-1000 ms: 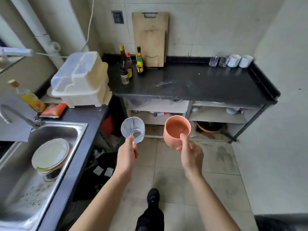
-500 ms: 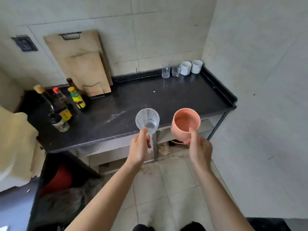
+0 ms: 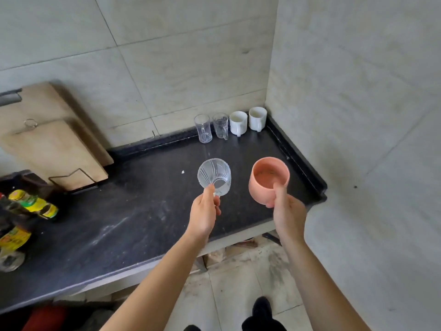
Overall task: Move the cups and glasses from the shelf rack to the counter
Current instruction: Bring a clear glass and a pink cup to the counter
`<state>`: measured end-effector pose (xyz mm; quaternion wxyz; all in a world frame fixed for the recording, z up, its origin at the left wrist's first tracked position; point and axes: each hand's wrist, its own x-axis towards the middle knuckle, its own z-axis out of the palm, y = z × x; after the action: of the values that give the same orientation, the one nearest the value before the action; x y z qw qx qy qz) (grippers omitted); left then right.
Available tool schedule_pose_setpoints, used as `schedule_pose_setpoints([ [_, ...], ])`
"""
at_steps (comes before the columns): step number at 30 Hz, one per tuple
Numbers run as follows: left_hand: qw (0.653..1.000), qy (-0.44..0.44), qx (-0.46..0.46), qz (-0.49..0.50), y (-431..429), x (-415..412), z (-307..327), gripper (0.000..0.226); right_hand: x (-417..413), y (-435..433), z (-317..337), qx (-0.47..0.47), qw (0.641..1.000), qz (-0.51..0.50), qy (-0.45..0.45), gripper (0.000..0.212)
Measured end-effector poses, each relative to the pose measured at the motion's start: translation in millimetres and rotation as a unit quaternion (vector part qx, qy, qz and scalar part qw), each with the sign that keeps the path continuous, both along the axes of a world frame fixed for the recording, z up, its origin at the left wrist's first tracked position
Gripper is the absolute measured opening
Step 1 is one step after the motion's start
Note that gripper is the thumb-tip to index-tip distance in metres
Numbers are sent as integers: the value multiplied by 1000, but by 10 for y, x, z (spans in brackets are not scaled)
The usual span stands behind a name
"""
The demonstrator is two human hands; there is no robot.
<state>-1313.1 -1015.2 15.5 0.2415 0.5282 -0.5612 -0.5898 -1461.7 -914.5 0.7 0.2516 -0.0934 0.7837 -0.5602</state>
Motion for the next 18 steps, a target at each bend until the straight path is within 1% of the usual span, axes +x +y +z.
schedule_pose_setpoints([
  [5,999,-12,11,33,-451,-524,-59,45,-634,-595,-10,28,999,36,3,58],
  [10,999,-30,32,29,-989,-829,-284,42,-976,-1133,-231,56,997,61,1,56],
  [14,996,-56,63,15,-1472,-1065,-515,41,-1153,-1544,-448,99,991,82,17,61],
  [18,992,-81,95,-10,-1882,-1352,-787,46,-1361,-1907,-696,151,985,84,19,51],
])
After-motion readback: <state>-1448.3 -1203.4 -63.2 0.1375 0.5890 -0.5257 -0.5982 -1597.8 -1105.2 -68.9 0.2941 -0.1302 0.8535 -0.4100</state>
